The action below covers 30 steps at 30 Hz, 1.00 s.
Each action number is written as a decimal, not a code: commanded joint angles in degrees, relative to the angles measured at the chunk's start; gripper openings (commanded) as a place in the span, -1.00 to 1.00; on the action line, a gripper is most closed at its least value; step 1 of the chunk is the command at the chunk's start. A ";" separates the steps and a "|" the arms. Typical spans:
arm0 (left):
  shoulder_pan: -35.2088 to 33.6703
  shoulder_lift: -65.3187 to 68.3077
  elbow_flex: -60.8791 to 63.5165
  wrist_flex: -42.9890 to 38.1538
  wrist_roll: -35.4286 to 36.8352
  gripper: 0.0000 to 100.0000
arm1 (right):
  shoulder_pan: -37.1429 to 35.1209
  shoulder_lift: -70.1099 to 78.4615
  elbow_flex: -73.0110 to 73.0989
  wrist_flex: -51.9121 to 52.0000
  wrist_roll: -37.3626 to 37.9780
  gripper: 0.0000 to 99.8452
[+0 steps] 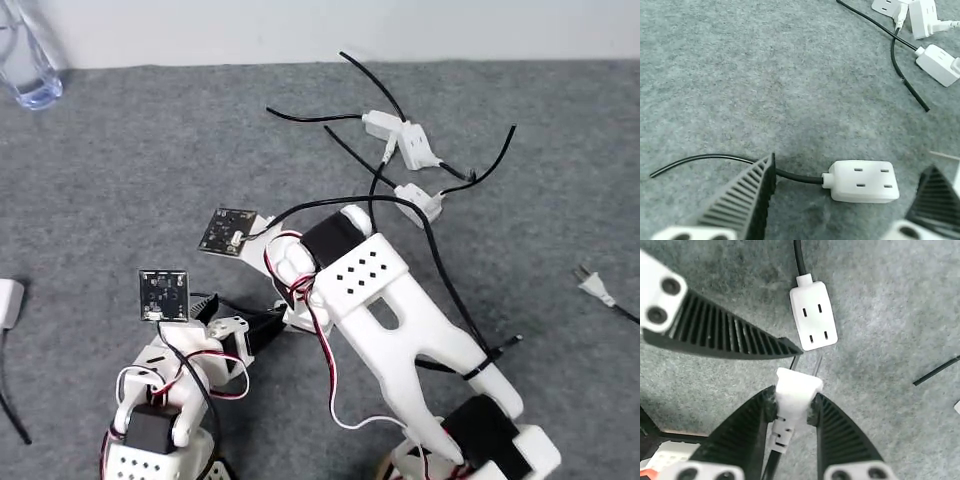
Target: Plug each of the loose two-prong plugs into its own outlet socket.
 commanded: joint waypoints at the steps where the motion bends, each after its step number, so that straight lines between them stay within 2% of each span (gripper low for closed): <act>1: 0.26 -0.88 -1.36 0.09 0.53 -0.16 | -2.59 -3.30 -3.43 -1.71 -0.62 -0.99; 18: 0.09 -0.88 -1.36 0.00 0.53 -0.16 | -2.15 -2.77 -6.59 -2.59 -2.55 -0.99; 25: 0.00 -0.88 -1.27 0.09 0.44 -0.16 | 6.64 -3.30 -2.02 -0.13 0.62 -0.99; 30: 0.00 -0.88 -1.27 0.09 0.44 -0.16 | 15.34 -3.30 7.47 -3.82 5.01 -0.99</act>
